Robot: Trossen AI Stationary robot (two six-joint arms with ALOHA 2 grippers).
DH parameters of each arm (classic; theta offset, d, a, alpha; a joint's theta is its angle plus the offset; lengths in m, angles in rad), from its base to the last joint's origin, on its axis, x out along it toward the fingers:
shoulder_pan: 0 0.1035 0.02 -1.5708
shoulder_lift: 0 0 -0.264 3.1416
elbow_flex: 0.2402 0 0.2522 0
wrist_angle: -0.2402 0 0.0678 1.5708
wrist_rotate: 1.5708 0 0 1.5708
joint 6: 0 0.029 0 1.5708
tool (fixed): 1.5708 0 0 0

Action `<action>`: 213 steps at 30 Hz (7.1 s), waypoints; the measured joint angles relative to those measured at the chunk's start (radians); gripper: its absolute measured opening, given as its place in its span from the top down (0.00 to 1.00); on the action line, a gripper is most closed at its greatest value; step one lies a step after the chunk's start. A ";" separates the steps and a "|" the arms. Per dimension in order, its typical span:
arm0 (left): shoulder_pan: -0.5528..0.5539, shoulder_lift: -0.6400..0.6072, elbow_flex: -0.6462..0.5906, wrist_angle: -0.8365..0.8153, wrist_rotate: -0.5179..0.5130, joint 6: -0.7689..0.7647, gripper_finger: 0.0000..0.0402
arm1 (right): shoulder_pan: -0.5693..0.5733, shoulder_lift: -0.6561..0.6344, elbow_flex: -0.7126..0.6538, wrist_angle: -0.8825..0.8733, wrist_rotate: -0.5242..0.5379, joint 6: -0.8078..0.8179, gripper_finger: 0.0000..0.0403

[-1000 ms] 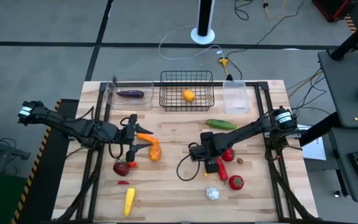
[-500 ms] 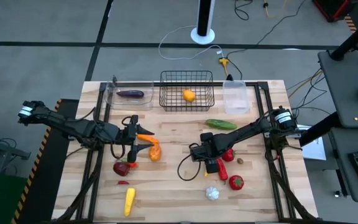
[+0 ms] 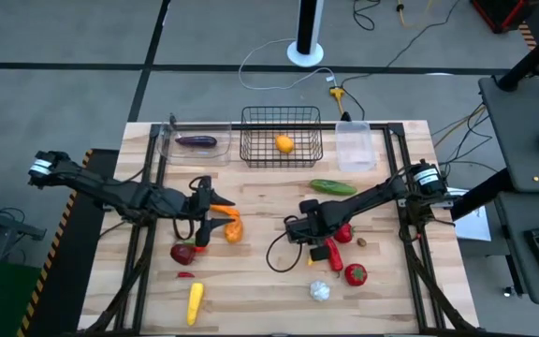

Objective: Sort produce into baskets
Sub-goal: Put the cherry pepper into the white bin, then adjust the wire basket, then put the orange chili pepper into the clear bin

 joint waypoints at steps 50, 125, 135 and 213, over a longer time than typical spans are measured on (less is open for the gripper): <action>0.000 0.041 0.000 -0.116 -0.024 -0.142 0.50 | -0.795 -0.131 0.360 -0.404 -0.404 -0.016 0.80; 0.004 0.186 0.024 0.122 -0.129 -0.004 0.50 | -1.108 -0.221 -0.056 -0.104 -0.024 0.163 0.56; 0.004 0.183 0.055 -0.053 -0.128 -0.090 0.50 | -0.877 -0.487 -0.044 -0.084 -0.025 0.206 0.64; -0.054 0.154 0.531 -1.078 0.097 -0.573 0.50 | -0.338 -0.594 -0.098 -0.036 -0.209 0.350 0.97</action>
